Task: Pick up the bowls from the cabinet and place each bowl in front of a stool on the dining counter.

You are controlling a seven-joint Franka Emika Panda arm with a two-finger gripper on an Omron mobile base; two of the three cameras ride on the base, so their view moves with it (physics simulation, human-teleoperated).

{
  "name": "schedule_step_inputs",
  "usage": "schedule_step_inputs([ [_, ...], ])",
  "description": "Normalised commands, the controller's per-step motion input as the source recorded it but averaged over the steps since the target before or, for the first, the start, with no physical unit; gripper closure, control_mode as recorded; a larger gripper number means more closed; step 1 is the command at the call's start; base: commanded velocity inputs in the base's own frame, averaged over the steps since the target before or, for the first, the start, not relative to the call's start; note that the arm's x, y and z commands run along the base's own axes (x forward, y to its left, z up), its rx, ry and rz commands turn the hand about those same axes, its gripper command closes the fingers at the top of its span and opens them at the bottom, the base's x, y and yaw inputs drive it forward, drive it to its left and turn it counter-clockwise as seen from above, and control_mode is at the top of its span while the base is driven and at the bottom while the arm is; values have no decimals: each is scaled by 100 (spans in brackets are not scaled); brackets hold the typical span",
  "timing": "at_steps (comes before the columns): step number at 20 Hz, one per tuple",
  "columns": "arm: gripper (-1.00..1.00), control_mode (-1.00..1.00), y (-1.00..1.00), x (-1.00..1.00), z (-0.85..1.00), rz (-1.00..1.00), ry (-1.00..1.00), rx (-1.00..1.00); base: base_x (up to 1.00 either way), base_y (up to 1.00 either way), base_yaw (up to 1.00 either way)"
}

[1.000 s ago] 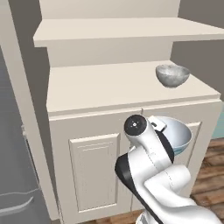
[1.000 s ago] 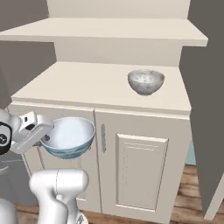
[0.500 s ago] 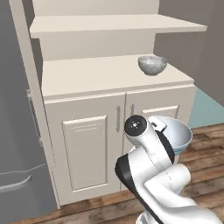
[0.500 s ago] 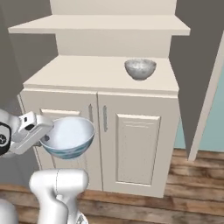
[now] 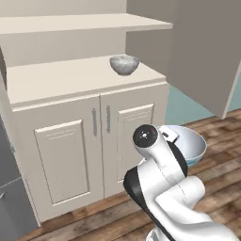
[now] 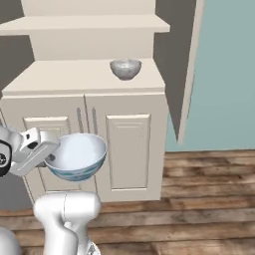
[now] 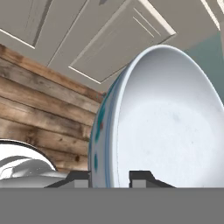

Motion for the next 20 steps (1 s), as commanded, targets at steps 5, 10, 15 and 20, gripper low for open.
schedule_step_inputs([
  [5,100,100,0,0,0,0,0,0,-54,-43,-48],
  [10,100,100,0,0,0,0,0,0,-44,-51,-57],
  [15,100,100,0,0,0,0,0,0,-10,-44,-73],
  [20,100,100,0,0,0,0,0,0,0,-39,-75],
])
